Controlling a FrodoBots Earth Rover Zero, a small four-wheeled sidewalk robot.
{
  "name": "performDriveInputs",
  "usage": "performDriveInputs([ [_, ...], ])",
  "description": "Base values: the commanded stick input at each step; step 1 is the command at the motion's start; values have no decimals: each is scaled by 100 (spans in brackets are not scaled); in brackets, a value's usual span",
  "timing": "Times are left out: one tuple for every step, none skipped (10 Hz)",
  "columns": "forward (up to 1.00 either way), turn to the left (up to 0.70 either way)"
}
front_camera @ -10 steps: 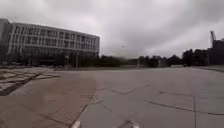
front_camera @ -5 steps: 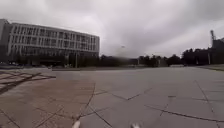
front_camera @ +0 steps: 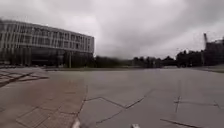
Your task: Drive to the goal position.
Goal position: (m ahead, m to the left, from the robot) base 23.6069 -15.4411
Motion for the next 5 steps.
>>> performDriveInputs([
  [70,0],
  [70,0],
  [70,0],
  [70,0],
  [70,0],
])
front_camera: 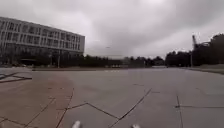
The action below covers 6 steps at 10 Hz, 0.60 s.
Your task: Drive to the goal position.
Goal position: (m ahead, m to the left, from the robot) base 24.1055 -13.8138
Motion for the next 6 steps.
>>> performDriveInputs([
  [70,0],
  [70,0],
  [70,0],
  [70,0],
  [70,0],
  [70,0],
])
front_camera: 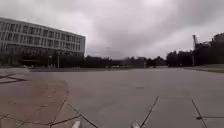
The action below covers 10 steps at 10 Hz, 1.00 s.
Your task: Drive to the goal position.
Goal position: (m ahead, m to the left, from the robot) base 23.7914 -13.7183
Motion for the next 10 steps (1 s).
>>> performDriveInputs([
  [70,0],
  [70,0],
  [70,0],
  [70,0],
  [70,0],
  [70,0],
  [70,0],
  [70,0],
  [70,0],
  [70,-1],
])
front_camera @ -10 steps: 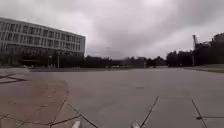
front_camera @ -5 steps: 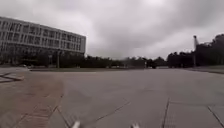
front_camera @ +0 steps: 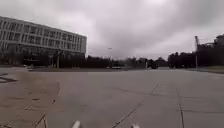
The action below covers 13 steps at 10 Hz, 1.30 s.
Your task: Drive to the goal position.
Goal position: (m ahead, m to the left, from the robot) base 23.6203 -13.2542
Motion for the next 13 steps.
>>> performDriveInputs([
  [70,-19],
  [70,-28],
  [70,-31],
  [70,-5],
  [70,0],
  [70,0],
  [70,0],
  [70,0],
  [70,0],
  [70,0],
  [70,0],
  [70,-11],
  [70,-20],
])
